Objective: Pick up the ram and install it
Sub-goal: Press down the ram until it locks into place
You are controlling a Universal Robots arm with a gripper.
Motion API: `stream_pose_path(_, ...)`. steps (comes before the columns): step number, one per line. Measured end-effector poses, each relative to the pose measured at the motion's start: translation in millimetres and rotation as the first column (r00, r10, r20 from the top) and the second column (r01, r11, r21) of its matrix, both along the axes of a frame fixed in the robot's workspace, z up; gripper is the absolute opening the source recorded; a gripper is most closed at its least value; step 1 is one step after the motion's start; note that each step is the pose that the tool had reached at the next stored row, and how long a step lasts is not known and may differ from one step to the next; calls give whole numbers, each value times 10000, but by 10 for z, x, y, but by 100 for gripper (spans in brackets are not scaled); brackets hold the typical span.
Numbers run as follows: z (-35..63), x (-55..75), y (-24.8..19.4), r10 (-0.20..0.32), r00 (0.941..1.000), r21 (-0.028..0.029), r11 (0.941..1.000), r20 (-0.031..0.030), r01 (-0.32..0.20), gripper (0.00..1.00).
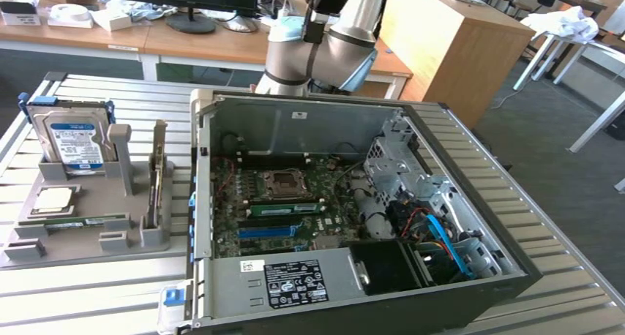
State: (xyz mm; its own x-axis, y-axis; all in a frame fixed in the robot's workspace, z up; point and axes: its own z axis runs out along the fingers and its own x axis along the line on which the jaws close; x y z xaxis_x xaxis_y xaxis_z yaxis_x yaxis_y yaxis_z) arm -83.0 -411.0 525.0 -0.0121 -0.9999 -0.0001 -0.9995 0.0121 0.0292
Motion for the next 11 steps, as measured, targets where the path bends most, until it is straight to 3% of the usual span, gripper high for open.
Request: stream_pose_path(11,-11,0,0,0,10000,1,10000,1,0,10)
